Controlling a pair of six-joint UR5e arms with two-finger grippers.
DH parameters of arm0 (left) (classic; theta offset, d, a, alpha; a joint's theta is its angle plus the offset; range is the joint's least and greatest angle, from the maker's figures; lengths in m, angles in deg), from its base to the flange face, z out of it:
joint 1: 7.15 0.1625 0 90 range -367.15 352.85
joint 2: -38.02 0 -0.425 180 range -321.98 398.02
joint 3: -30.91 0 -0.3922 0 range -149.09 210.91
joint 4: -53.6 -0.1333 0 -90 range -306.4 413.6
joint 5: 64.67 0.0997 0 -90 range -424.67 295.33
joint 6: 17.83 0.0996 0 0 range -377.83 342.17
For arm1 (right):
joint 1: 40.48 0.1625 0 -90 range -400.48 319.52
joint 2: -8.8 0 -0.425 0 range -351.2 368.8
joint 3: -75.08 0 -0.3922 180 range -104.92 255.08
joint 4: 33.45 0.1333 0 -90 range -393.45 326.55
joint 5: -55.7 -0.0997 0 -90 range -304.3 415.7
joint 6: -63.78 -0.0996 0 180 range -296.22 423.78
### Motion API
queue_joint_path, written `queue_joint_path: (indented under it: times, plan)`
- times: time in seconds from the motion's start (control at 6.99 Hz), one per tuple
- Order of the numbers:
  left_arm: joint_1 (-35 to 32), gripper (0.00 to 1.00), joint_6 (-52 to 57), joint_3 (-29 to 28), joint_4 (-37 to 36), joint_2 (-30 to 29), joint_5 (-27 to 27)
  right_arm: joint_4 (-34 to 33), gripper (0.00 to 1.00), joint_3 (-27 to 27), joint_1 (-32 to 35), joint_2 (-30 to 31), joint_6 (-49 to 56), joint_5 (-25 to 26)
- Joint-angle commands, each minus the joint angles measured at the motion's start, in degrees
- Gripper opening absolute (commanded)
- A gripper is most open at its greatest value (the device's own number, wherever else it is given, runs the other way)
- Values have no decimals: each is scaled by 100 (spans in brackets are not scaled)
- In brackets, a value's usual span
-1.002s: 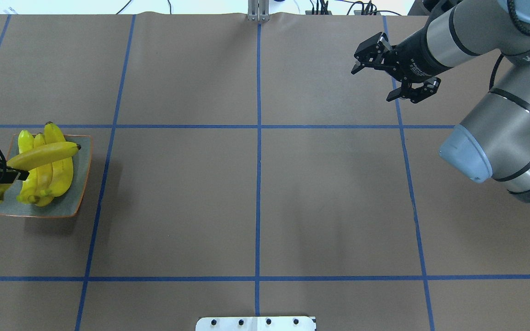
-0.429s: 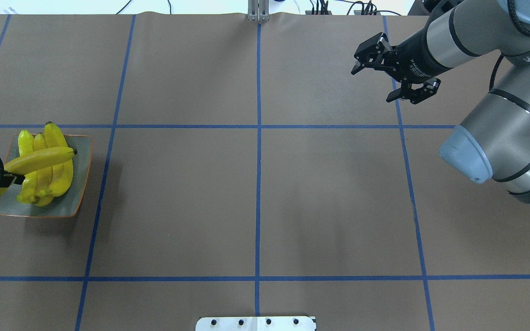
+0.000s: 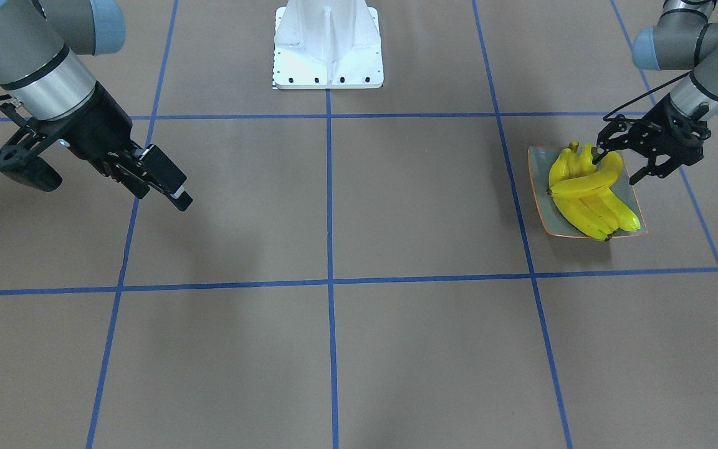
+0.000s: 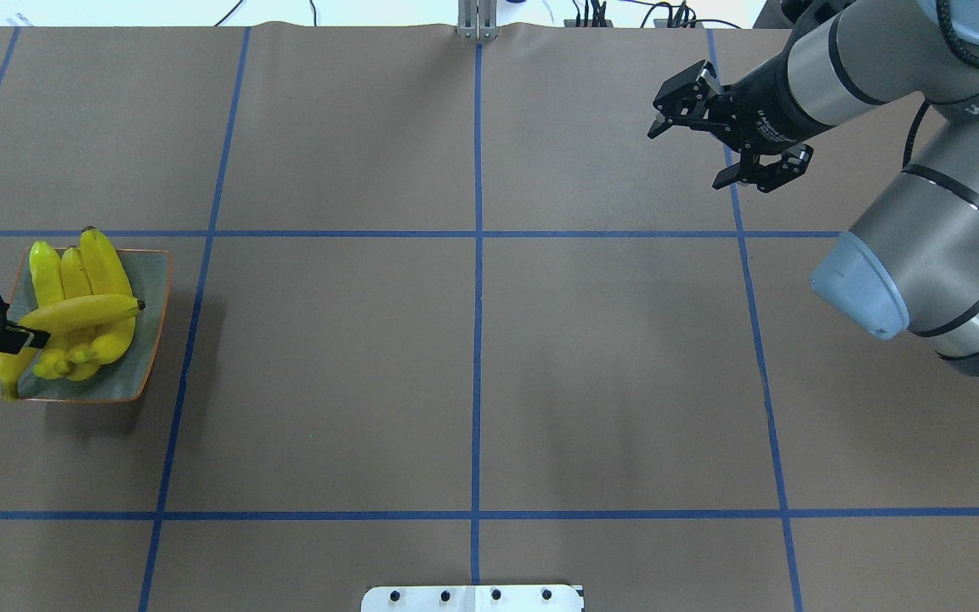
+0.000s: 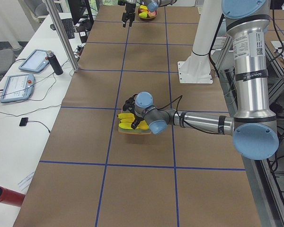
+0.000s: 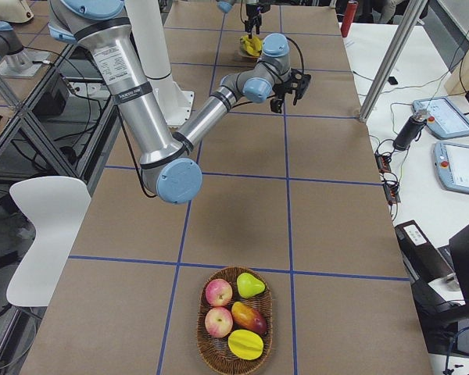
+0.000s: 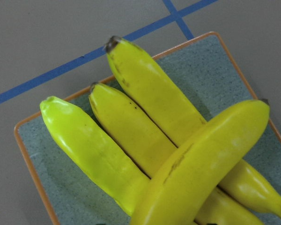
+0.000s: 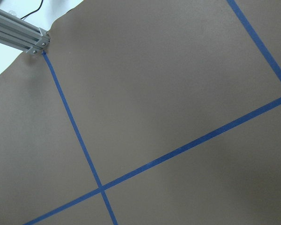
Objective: Transfer all bananas from basket to plate
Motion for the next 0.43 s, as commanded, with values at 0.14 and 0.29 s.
queue_joint_path:
  times: [0.14,0.29]
  plan:
    - [-68,100,-17,60,-18,-80,-219,-26,100,1,107,-18,56,-87]
    - [-390,100,-18,95,-367,-159,-386,-87,100,19,317,17,456,-314]
